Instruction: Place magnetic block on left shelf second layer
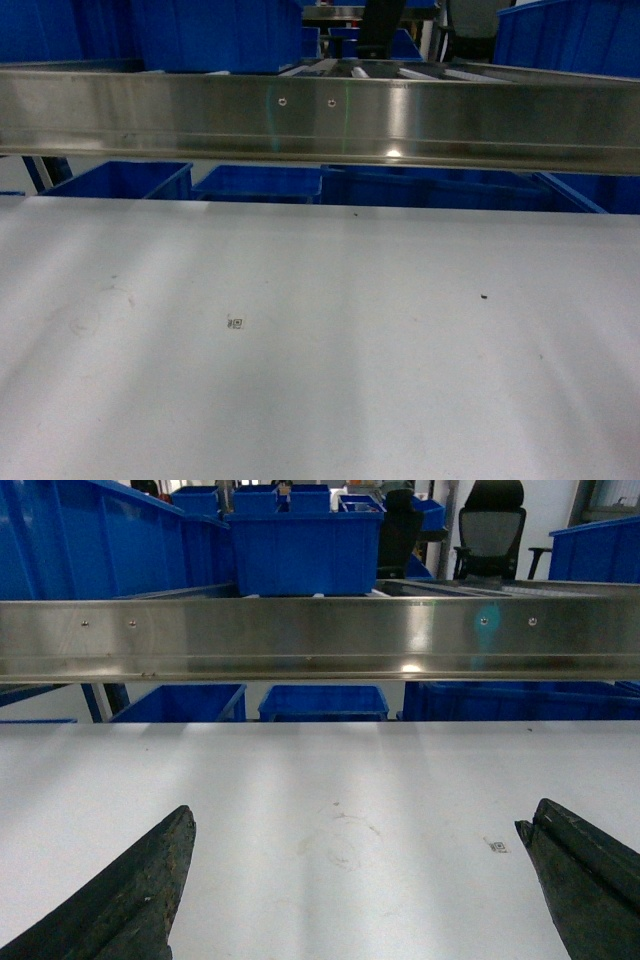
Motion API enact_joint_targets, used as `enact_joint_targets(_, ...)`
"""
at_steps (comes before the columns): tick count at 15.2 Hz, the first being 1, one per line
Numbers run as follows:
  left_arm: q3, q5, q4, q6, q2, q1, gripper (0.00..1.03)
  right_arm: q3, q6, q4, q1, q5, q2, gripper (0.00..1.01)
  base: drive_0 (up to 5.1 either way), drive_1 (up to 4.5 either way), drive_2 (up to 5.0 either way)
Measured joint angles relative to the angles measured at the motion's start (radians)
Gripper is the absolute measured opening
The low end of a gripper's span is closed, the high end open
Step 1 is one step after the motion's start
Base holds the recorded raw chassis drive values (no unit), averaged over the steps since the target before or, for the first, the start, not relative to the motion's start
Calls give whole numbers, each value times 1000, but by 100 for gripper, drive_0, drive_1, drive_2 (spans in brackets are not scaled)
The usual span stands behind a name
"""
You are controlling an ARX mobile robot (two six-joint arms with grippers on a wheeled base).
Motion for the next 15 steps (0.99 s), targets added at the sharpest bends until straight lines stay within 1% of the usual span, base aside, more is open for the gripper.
enact_joint_targets(15,0,0,0,0,0,0,98,0,0,0,0,0,0,98,0,0,0)
